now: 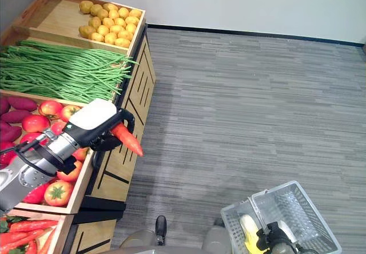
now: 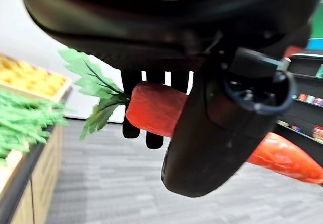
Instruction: Get the vegetables into the basket
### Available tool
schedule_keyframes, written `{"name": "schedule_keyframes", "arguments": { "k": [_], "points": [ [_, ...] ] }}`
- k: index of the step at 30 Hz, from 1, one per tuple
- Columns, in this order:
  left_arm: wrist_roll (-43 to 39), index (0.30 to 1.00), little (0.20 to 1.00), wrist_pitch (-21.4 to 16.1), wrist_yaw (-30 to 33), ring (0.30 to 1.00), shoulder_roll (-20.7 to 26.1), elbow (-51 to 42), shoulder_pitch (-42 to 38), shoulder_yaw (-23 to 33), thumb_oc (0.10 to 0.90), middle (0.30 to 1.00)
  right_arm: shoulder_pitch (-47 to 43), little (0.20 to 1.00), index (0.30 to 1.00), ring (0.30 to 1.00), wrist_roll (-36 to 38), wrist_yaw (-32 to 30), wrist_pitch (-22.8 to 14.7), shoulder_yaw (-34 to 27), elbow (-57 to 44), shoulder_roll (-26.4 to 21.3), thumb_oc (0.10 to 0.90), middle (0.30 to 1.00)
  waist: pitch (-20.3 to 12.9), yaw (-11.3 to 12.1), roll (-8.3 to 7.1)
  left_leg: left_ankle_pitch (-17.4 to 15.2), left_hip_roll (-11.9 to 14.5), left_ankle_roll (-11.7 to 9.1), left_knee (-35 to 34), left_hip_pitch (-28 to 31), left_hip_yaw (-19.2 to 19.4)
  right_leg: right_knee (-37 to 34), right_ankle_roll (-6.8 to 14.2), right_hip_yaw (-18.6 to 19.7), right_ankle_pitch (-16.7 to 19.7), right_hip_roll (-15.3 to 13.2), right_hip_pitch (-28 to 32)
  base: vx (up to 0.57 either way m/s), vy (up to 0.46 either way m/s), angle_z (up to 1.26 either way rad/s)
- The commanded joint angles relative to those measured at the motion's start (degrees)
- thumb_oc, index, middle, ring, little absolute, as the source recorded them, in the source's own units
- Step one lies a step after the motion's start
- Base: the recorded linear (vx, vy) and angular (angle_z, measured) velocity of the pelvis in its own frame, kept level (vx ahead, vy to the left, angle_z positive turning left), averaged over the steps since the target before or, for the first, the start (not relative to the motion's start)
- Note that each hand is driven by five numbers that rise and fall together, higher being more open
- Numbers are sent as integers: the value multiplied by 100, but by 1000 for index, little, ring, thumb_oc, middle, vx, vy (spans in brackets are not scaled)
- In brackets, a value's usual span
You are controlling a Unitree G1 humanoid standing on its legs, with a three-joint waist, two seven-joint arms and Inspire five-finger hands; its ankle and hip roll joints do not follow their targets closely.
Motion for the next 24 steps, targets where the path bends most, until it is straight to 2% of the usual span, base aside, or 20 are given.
{"name": "schedule_keyframes", "arguments": {
  "k": [1,4,8,11,12,13,15,17,20,22,24],
  "points": [
    [-300,300,300,-238,228,300,-117,-449,-212,603,400,300,-206,300,300,300,-109,-112,-136,161,-297,-367,400,300,-507,-137,19,-152,146,-375,126,-412,-138,-335,88,-67,337,85,-125,16,-136,-37],
    [-381,300,300,-268,247,300,-156,-389,-216,521,400,300,-373,300,300,300,-135,-175,-151,226,-463,-491,400,300,-562,-147,-3,-73,247,-462,24,-377,1,-674,110,-99,338,185,-65,-6,-159,-30],
    [-541,300,300,-326,224,300,-316,-309,-565,63,400,300,-621,300,300,300,-103,-319,-264,293,-1442,-955,400,300,-626,-267,116,177,495,-648,-249,-252,85,-976,33,-38,306,427,49,7,-209,-30],
    [-602,300,300,-359,263,300,-653,-82,-1311,-757,400,300,-1209,300,300,300,-73,-405,-430,706,-2367,-1300,400,300,-652,-379,275,275,662,-751,-301,-194,151,-1102,-47,12,261,614,89,-8,-154,-24],
    [-596,300,300,-367,276,300,-668,-45,-1372,-809,400,300,-1209,300,300,300,-70,-404,-430,688,-2363,-1307,400,300,-642,-357,281,274,669,-754,-302,-190,155,-1100,-50,15,262,620,89,-9,-159,-21],
    [-573,300,300,-333,198,300,-984,146,-1946,-1438,400,300,-1671,300,300,300,-131,-302,-556,1199,-3150,-1360,400,300,-681,-421,352,322,767,-804,-313,-129,233,-1115,-96,62,207,725,120,-2,-95,-27],
    [-560,300,300,-332,183,300,-1086,193,-2115,-1618,400,300,-1765,300,300,300,-137,-272,-592,1305,-3327,-1375,400,300,-692,-426,369,326,791,-819,-313,-117,234,-1115,-104,68,197,747,135,11,-74,-20],
    [-523,300,300,-350,119,300,-1347,342,-2510,-2108,400,300,-2138,300,300,300,-247,-212,-674,1733,-3617,-1410,400,300,-750,-463,399,339,824,-841,-313,-88,254,-1115,-122,75,163,786,168,24,-53,-9],
    [-343,300,300,-341,42,300,-1411,438,-2832,-2475,400,300,-2400,300,300,300,-384,-123,-680,2015,-3732,-1476,400,300,-777,-475,414,339,839,-854,-313,-64,247,-1115,-136,76,159,798,198,6,-12,0],
    [-167,300,300,-359,-45,300,-1536,580,-3212,-2919,400,300,-2746,300,300,300,-609,-114,-634,2322,-3572,-1494,400,300,-826,-483,423,325,850,-867,-313,-33,238,-1115,-143,68,146,803,238,28,-22,4],
    [-151,300,300,-339,-85,300,-1648,667,-3367,-3109,400,300,-2953,300,300,300,-669,-110,-582,2425,-3459,-1459,400,300,-859,-482,420,317,859,-869,-313,-14,236,-1115,-144,58,141,802,266,18,-11,2]
  ]
}}
